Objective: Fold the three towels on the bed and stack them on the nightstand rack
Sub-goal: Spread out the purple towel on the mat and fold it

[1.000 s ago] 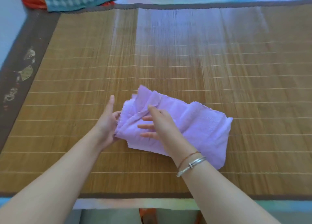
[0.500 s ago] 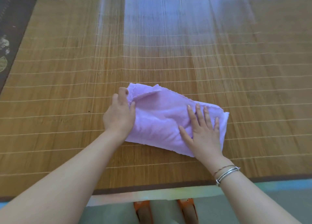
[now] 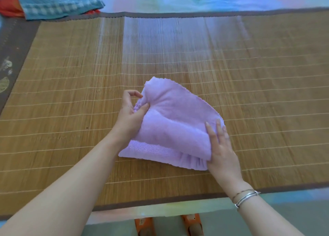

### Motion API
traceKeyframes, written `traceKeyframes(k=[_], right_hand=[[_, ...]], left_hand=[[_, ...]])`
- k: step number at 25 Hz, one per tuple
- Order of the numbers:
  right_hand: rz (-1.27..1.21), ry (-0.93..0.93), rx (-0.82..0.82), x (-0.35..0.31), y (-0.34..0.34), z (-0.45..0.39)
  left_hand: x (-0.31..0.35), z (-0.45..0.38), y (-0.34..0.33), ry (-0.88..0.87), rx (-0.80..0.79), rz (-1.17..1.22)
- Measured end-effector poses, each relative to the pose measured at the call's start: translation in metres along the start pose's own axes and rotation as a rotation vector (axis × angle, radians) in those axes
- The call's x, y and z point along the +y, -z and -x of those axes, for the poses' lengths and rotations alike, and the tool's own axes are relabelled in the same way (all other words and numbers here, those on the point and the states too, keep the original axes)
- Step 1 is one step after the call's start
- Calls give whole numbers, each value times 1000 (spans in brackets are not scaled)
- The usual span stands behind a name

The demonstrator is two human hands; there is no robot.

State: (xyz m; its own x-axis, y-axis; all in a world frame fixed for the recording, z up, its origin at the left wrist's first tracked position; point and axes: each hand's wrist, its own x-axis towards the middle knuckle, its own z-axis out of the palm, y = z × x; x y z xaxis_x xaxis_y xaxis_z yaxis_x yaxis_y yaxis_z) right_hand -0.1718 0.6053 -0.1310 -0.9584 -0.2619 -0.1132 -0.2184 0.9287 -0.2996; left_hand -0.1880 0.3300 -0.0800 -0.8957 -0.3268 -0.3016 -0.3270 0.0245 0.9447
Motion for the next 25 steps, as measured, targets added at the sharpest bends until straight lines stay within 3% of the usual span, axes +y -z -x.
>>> traceKeyframes(k=[5, 8, 13, 15, 17, 19, 20, 22, 23, 25], right_hand=[[217, 220, -90, 24, -14, 16], [132, 183, -115, 21, -20, 15], [75, 263, -209, 13, -8, 21], [-64, 240, -199, 8, -5, 18], [-316, 81, -22, 2, -3, 10], [-524, -233, 204, 1, -6, -3], [-611, -432, 188, 4, -9, -10], [-870, -767, -33, 8, -7, -15], [-1008, -855, -156, 8, -3, -12], [-1074, -861, -349, 0, 19, -11]], left_hand=[[-70, 20, 11, 90, 147, -348], [-73, 14, 5, 110, 208, -351], [-64, 7, 17, -93, 294, -484], [-75, 0, 27, -61, 279, -544], [-87, -4, 31, 13, 282, -584], [-91, -4, 30, 153, 326, -534], [-88, -4, 28, 248, 323, -482], [-75, 2, 25, 439, 237, -405], [-66, 7, 26, 511, 188, -368], [-41, 23, 30, 610, 85, -278]])
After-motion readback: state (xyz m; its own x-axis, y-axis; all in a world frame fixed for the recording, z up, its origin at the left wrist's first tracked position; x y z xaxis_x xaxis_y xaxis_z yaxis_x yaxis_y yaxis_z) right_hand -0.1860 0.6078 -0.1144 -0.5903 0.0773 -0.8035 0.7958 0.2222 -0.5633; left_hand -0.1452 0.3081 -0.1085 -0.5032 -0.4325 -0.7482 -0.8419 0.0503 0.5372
